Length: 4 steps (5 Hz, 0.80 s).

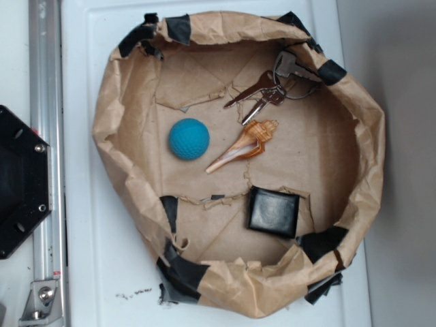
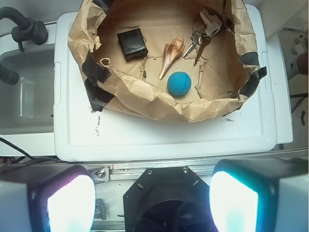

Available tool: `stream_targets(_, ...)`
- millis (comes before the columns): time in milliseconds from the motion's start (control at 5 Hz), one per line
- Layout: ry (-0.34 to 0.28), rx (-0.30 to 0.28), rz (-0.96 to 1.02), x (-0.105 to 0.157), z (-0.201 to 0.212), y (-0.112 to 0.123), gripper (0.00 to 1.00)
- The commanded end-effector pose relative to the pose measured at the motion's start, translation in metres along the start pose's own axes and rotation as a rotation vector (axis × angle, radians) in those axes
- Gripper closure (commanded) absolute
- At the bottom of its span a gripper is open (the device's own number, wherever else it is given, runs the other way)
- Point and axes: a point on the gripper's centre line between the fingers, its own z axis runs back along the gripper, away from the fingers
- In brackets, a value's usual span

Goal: Grab the shell.

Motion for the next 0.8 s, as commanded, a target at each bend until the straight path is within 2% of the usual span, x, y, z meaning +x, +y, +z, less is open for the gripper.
stream_targets(0,0.000,0.000,0.000,0.000,0.000,0.000,0.00)
stream_targets(200,-0.063,-0.055,0.067,0.044,-0.052,0.032,0.00)
stream_targets(400,-0.106,-0.057,0.140,0.087,-0.081,0.042,0.00)
stream_targets(600,-0.136,-0.072,0.348,0.125,-0.102,0.046,0.00)
